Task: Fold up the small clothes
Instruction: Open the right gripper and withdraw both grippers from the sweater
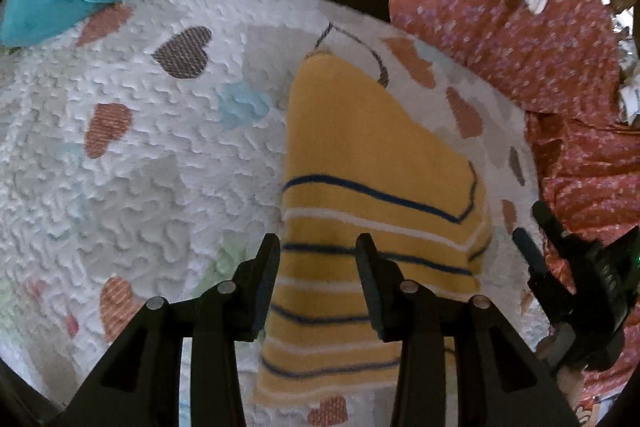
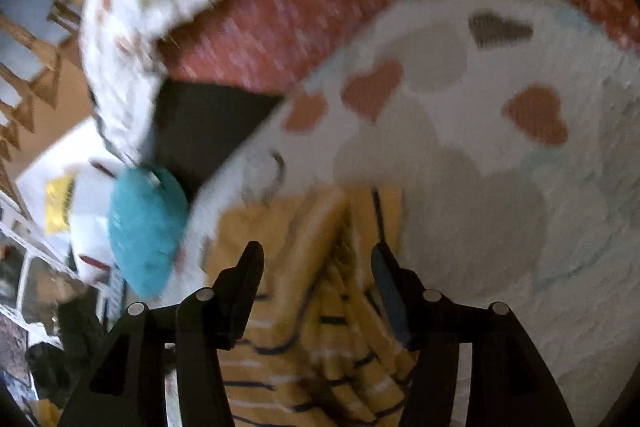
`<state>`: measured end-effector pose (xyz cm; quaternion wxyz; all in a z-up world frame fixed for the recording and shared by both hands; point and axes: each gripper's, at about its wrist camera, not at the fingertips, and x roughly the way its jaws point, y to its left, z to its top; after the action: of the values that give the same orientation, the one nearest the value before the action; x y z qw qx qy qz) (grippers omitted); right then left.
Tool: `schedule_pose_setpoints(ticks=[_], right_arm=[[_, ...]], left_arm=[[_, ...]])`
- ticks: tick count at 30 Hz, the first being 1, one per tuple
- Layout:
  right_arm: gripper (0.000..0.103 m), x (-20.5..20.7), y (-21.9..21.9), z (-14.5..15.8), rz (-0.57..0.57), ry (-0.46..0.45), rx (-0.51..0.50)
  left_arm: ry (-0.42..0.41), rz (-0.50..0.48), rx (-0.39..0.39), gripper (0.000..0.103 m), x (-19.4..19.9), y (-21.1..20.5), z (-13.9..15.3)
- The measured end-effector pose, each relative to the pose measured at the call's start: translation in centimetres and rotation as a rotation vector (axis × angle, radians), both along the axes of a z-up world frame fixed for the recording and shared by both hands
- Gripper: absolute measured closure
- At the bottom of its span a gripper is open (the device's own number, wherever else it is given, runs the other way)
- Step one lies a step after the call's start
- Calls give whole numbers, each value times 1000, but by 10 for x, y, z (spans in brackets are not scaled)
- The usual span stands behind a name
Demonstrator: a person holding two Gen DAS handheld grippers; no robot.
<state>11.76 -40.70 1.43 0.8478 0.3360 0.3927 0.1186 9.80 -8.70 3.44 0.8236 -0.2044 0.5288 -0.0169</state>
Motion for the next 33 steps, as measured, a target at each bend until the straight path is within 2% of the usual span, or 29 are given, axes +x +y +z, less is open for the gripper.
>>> schedule_pose_setpoints(ticks=[4, 8, 9, 11, 12, 14, 16, 18, 20, 25, 31, 33], right_arm=[[41, -6, 20, 13, 130, -45, 128], [42, -1, 53, -10, 274, 24, 206], [42, 2, 55, -20, 273, 69, 172], [47, 6, 46, -44, 185, 167, 49], [53, 6, 38, -51, 154, 180, 59], [54, 2, 22, -55, 103, 193, 130], [44, -4, 20, -42, 86, 173, 104], [38, -16, 21, -22, 78, 118, -5], [38, -30, 19, -9, 84, 90, -59], [38, -61, 5, 3, 48, 88, -62], [37, -120, -6, 28, 10, 39, -155], [37, -140, -10, 30, -4, 40, -138]], left_arm=[[-9, 3, 0, 64, -29, 0, 3], [-8, -17, 82, 64, -57, -10, -2], [-11, -22, 103, 63, -63, -14, -2], [-21, -32, 132, 61, -73, -19, -3], [-26, -38, 146, 58, -79, -22, -2], [-37, -44, 159, 56, -88, -26, -1], [-49, -51, 175, 55, -98, -31, 1], [-65, -55, 188, 55, -108, -36, 6], [-89, -53, 191, 55, -120, -40, 12], [-184, -3, 241, 47, -159, -44, 37], [-311, 65, 377, 29, -208, -50, 70], [-364, 125, 400, 17, -227, -50, 83]])
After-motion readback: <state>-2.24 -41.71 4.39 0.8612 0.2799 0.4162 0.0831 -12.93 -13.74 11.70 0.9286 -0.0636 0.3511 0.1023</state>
